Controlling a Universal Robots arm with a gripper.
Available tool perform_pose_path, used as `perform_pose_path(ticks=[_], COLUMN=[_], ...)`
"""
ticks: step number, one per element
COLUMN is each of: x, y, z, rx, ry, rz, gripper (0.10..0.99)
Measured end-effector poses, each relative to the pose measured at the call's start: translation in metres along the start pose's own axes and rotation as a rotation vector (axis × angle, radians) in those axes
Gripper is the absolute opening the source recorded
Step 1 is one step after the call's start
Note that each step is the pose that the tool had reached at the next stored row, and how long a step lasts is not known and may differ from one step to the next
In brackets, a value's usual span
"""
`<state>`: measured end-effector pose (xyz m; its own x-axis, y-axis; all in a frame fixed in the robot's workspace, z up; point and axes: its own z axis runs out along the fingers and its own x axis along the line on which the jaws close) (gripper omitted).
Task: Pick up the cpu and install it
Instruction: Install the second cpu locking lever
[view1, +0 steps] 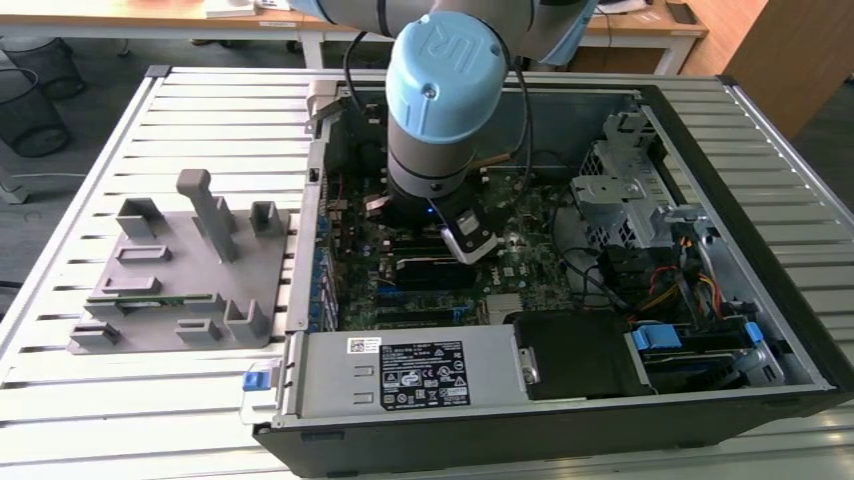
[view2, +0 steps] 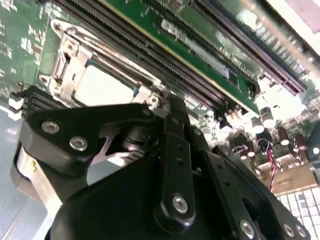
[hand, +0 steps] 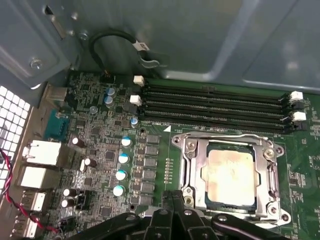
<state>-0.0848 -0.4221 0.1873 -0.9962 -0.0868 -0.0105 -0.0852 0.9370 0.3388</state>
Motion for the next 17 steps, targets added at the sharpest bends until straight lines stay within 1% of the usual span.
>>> perform_pose_path(ticks=[3,8,12,17], x=[0.0005,0.0004,0.0004,0.0002], y=[0.0004,0.0044,0.0056,0.0081], z=[-0.0013,-0.0121,-0.0156,-0.0226], rx=[0.0,0.0,0.0,0.0], ry=[0.0001,0.0001,0.0001,0.001], rz=[0.0,0.0,0.0,0.0], gripper=[0.106,0.106,0.106,0.106])
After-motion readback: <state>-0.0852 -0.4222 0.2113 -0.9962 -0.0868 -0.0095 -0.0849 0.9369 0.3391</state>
